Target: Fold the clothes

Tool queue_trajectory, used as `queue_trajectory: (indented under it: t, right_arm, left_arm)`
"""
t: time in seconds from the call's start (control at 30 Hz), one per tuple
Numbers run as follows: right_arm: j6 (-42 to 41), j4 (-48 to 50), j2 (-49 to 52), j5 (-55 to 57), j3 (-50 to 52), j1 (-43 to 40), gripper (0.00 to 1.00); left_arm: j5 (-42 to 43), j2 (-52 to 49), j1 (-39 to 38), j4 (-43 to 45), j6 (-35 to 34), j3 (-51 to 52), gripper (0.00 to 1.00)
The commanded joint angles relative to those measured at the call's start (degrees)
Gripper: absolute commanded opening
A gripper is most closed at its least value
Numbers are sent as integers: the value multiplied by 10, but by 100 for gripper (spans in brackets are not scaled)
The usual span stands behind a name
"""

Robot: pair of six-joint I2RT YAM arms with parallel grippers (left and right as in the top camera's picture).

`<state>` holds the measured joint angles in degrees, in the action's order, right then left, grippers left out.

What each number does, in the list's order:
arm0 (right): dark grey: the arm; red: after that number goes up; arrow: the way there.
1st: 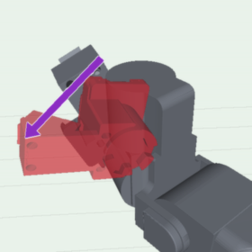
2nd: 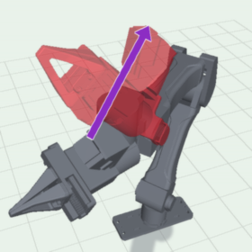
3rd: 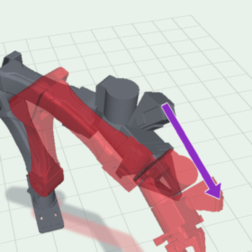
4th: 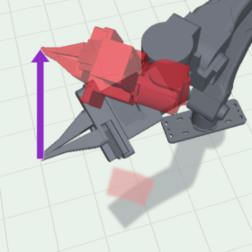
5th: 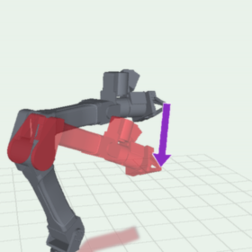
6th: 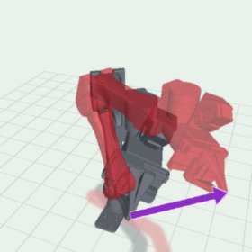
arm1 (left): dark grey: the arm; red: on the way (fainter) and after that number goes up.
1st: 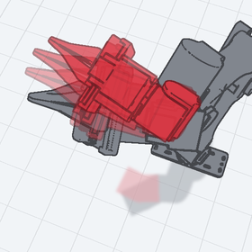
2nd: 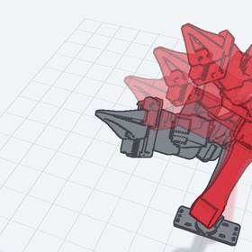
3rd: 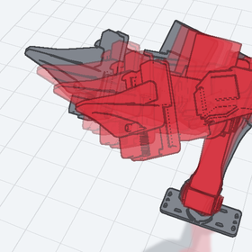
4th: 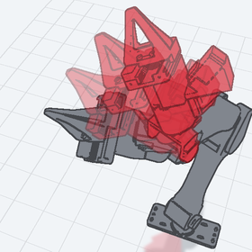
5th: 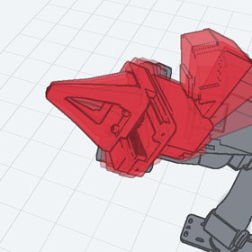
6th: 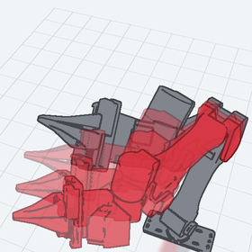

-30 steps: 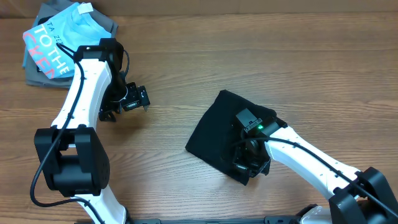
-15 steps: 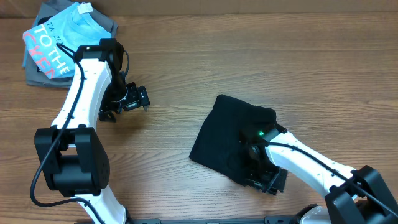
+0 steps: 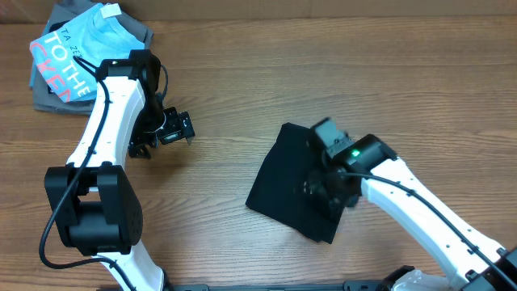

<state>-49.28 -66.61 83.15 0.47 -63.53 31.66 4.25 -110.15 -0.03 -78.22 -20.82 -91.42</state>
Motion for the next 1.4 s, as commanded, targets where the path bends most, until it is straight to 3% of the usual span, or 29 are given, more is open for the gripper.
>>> queue_trajectory:
  t: [0.0,0.1,0.17,0.63,0.93,1.0,1.07,1.13,1.23,1.37]
  right_arm:
    - [42,19,13,14,-6,-47,40]
    - [59,34,46,-3,-5,-90,25]
    - [80,47,67,-21,-5,-107,22]
    - [92,93,170,-26,60,-128,22]
    - [73,28,170,23,63,-184,23]
    - [73,-3,169,37,47,-194,27]
    - [74,-45,161,49,15,-199,41]
    - [78,-69,150,48,-12,-199,67]
    - [91,-99,126,37,-55,-199,99]
    - [99,-140,76,20,-124,-199,100]
  left_arm:
    - [2,9,-4,-5,7,2,100]
    - [2,9,-4,-4,10,2,100]
    - [2,9,-4,-3,10,2,100]
    - [2,9,-4,-3,11,2,100]
    - [2,9,-4,3,11,2,100]
    - [3,9,-4,6,11,2,100]
    - [9,9,-4,13,11,2,100]
    - [35,9,-4,26,17,2,100]
    - [120,9,-8,56,76,2,100]
    - [230,8,-27,89,155,2,100]
